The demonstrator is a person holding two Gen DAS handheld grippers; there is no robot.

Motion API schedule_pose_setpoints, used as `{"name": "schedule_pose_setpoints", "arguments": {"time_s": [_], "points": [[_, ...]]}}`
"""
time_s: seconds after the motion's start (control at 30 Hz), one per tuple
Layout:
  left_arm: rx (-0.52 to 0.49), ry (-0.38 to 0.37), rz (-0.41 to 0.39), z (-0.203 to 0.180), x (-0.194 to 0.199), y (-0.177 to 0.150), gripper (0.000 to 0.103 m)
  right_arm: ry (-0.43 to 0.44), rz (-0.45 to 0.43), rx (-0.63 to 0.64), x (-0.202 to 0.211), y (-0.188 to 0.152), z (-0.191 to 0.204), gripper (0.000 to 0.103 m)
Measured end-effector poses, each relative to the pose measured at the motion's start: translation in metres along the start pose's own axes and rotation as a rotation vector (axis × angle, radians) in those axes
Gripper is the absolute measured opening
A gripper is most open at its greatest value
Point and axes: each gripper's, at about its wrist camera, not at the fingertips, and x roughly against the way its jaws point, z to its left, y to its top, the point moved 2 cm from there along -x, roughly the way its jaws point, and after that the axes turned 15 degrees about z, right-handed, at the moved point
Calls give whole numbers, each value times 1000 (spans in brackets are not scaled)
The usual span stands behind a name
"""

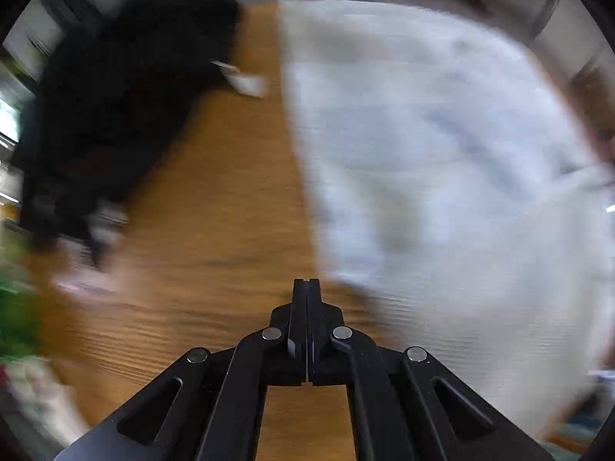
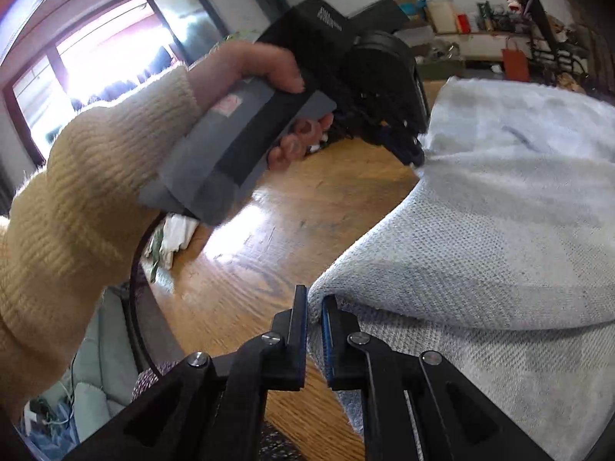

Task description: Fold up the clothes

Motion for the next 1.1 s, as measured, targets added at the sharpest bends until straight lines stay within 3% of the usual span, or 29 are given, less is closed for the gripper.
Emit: {"name": "schedule_pose_setpoints", "arguments": {"time_s": [0.03,0.1,0.2,0.27,0.3,0.33,0.37,0.43,0.57,0.63,0.7,0.83,0.9,0.93,1.0,1.1], "points": [[14,-19,10,6,-3,0,0,5,16,-3,-4,0,0,8],[54,-177,7,18,-2,-5,0,23,62,-38,-16,-1,-8,8],[58,-332,28,17,3,-10,0,47,95,-82,-23,-1,-17,8],[61,-428,83,9,3,-11,1,48,90,-97,-21,-1,-22,19],[59,-425,89,5,3,-11,5,39,87,-109,-18,-1,-24,37],[42,-396,101,-5,3,-13,13,34,84,-119,-14,-3,-26,47],[23,-364,114,-16,2,-15,18,28,80,-128,-10,-4,-29,47],[-8,-362,156,-37,-1,-13,42,17,71,-141,-1,-7,-34,47],[-17,-356,175,-62,-5,-14,44,19,73,-173,2,-9,-38,48],[8,-304,173,-65,-8,-14,44,17,76,-186,-1,-7,-39,49],[30,-249,165,-67,-11,-13,44,13,82,-194,-6,-2,-38,49],[-14,-170,114,-77,-10,-16,20,-14,84,-153,-22,10,-27,47],[-62,-121,95,-86,-8,-20,17,-19,71,-137,-28,14,-25,33],[-82,-101,88,-89,-7,-23,17,0,74,-151,-30,16,-28,20],[-111,-72,75,-93,-3,-27,15,70,73,-173,-30,19,-32,5],[-116,-10,52,-90,2,-32,1,127,49,-138,-23,22,-27,6]]}}
